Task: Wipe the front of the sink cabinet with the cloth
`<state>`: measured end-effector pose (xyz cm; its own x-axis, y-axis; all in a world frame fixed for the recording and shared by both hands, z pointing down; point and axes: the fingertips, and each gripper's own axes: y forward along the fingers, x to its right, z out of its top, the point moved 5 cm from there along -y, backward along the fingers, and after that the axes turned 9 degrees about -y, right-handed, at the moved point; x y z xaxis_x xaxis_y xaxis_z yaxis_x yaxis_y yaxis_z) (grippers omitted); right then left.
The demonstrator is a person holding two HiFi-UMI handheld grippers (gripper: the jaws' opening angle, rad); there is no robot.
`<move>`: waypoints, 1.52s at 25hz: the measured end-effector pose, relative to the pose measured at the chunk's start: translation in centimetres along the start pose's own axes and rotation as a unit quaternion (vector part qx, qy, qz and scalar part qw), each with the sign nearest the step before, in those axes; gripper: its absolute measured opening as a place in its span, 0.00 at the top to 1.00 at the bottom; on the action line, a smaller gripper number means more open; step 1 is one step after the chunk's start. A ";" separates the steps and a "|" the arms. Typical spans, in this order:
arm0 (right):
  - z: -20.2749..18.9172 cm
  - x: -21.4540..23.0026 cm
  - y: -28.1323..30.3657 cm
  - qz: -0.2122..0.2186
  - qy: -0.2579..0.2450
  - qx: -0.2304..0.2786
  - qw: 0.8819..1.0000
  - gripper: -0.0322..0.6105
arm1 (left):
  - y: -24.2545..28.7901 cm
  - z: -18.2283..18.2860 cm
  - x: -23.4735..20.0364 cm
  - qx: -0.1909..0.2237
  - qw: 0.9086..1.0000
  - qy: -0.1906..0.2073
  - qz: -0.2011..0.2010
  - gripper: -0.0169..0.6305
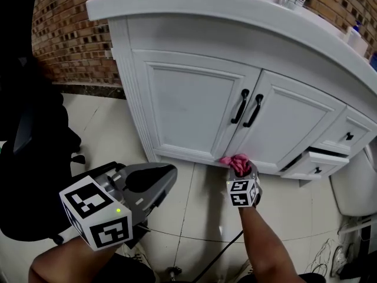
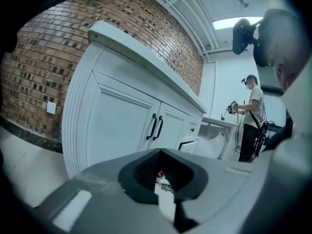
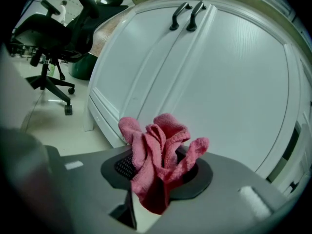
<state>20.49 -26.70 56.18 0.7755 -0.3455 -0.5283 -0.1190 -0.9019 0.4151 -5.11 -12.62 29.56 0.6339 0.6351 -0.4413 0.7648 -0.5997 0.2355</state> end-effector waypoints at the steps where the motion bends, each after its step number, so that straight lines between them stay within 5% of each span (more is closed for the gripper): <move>1: 0.1 0.1 0.0 0.009 0.006 -0.009 1.000 0.70 | -0.2 0.1 0.1 0.003 1.000 0.000 -0.001 0.97; 10: -0.5 -1.6 -1.7 0.100 0.113 -0.057 0.987 0.72 | -2.0 1.5 0.4 0.036 0.999 0.007 -0.009 0.97; 16: 5.6 -4.0 -5.0 0.114 0.079 0.008 0.990 0.72 | -4.4 3.0 -0.8 0.070 0.998 0.003 -0.002 0.97; 21: 12.9 -2.8 -9.0 0.089 0.052 0.099 0.990 0.72 | -5.3 2.9 -1.6 0.075 0.997 -0.003 -0.003 0.97; 25: 16.8 -0.1 -10.4 0.015 0.007 0.145 0.989 0.72 | -6.0 2.7 -1.9 0.074 0.997 -0.004 -0.005 0.97; 29: 18.3 3.4 -9.6 -0.047 -0.005 0.153 0.987 0.72 | -6.5 3.1 -2.0 0.090 0.996 -0.012 0.002 0.97; 38: 19.1 4.6 -7.7 -0.110 -0.050 0.170 0.978 0.72 | -6.3 2.5 -2.4 0.075 0.997 -0.009 0.010 0.97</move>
<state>13.12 -26.25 36.40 0.7428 -0.1420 -0.6543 -0.1693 -0.9853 0.0216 -11.71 -11.62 26.96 0.6459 0.6142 -0.4533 0.7253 -0.6790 0.1136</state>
